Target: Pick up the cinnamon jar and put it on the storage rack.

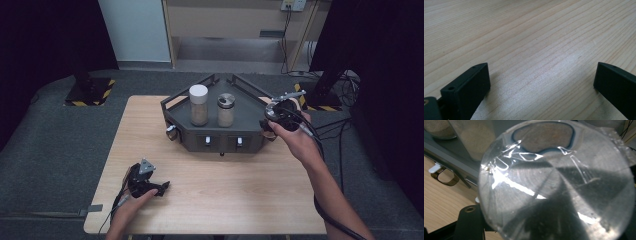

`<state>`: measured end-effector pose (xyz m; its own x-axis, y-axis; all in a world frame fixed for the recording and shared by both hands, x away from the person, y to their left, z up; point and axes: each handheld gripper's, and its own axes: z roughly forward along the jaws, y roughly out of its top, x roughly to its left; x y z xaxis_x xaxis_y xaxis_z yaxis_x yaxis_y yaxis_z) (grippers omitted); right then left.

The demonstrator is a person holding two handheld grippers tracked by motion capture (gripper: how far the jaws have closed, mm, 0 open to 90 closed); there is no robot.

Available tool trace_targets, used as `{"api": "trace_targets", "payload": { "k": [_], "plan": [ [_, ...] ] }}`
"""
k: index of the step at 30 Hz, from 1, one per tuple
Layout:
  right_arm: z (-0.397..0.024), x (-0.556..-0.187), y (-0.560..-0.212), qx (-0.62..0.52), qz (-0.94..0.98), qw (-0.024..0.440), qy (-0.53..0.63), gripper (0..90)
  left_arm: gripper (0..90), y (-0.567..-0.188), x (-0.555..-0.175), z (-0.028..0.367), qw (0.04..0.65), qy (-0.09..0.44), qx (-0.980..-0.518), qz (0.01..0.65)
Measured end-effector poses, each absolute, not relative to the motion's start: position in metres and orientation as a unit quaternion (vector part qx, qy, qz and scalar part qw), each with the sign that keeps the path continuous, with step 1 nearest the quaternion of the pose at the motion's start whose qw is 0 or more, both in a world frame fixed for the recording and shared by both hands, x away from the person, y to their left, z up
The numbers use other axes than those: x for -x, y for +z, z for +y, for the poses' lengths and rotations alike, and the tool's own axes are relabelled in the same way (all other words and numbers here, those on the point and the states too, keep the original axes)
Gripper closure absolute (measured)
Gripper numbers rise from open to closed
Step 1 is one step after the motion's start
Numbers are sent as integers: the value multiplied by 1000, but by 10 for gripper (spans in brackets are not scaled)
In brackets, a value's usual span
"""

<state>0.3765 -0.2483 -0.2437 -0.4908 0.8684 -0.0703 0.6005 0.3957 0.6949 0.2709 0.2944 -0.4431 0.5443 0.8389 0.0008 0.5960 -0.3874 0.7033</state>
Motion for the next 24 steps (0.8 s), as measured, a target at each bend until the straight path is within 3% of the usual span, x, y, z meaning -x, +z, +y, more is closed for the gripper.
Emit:
{"api": "trace_targets", "payload": {
  "k": [24],
  "plan": [
    [-236, -398, -242, -458, 805, 219, 305, 318, 0, -443, -271, 294, 334, 182, -812, 442]
  ]
}}
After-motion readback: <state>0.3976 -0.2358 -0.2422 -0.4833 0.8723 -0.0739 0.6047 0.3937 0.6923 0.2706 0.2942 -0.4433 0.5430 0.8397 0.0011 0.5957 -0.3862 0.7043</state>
